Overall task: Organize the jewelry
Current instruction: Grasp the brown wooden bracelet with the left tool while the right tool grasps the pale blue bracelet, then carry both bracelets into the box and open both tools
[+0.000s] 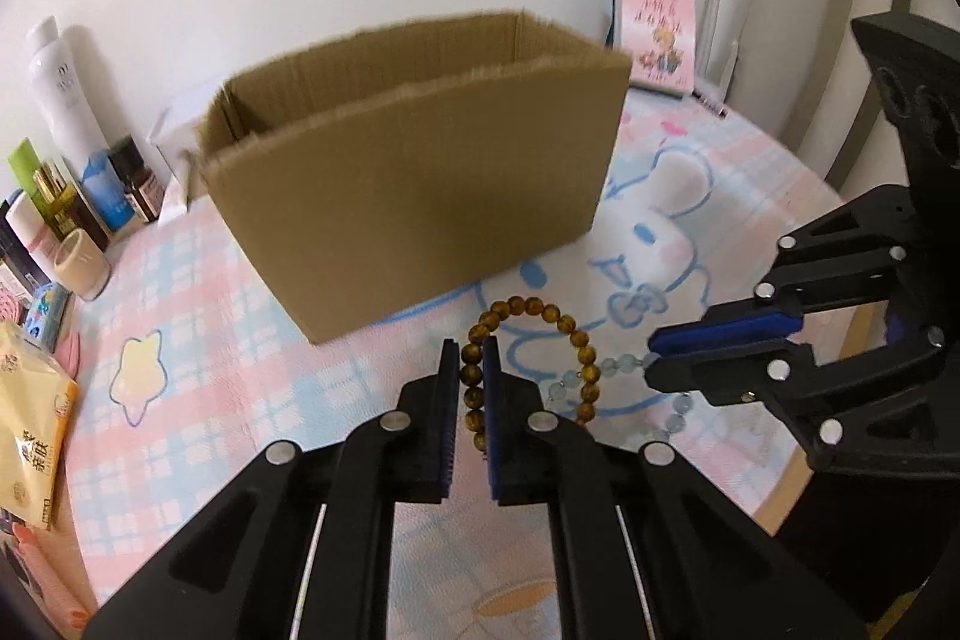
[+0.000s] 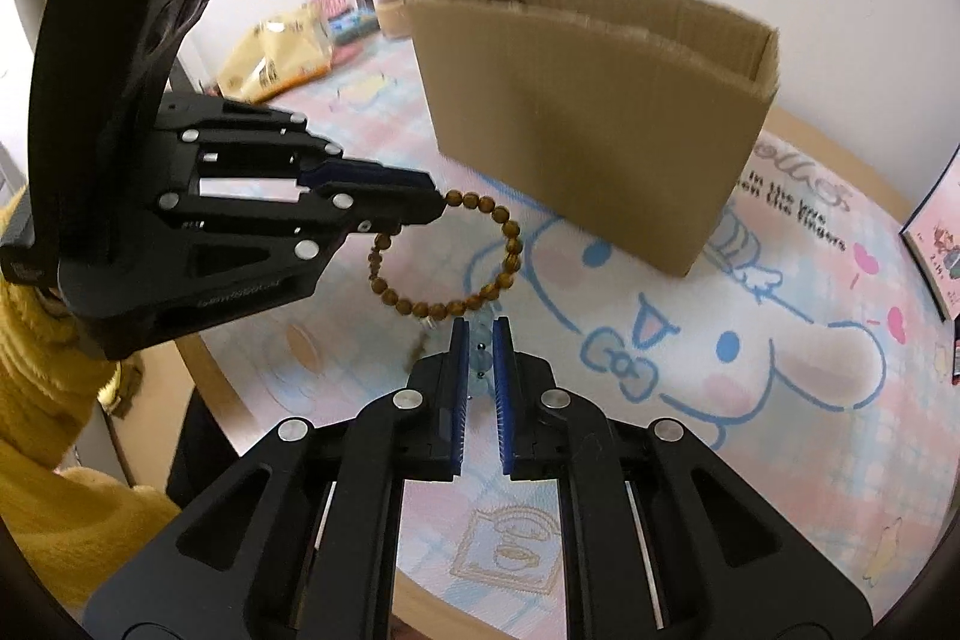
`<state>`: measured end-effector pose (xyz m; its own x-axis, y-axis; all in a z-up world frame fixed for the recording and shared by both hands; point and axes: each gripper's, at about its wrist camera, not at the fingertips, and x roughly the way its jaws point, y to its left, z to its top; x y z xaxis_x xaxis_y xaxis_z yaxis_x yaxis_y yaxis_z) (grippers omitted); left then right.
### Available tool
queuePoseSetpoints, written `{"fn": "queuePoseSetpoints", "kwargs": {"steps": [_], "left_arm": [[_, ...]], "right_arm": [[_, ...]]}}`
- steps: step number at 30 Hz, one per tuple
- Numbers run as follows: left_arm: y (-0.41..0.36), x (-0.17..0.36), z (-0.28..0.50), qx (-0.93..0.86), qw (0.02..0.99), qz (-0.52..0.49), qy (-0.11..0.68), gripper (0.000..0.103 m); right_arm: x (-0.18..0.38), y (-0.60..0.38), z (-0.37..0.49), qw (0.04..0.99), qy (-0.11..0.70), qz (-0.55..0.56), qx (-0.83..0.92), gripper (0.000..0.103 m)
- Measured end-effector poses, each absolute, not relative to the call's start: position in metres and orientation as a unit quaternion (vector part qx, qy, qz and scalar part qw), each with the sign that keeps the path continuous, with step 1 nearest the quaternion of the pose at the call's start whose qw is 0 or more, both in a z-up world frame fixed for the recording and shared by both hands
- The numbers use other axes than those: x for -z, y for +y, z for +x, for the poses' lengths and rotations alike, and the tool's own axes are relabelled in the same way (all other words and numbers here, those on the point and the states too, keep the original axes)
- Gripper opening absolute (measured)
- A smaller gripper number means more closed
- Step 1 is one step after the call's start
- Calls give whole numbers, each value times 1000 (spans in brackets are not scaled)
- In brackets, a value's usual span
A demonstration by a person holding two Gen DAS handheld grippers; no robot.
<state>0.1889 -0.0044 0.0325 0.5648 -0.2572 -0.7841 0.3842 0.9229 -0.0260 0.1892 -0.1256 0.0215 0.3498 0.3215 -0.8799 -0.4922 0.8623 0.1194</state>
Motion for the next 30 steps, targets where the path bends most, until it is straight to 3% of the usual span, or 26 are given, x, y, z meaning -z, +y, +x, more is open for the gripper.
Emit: {"fn": "queuePoseSetpoints", "kwargs": {"steps": [30], "left_arm": [[32, -132, 198, 237, 914, -37, 327, 8]], "right_arm": [[-133, -138, 230, 882, 411, 17, -231, 7]]}}
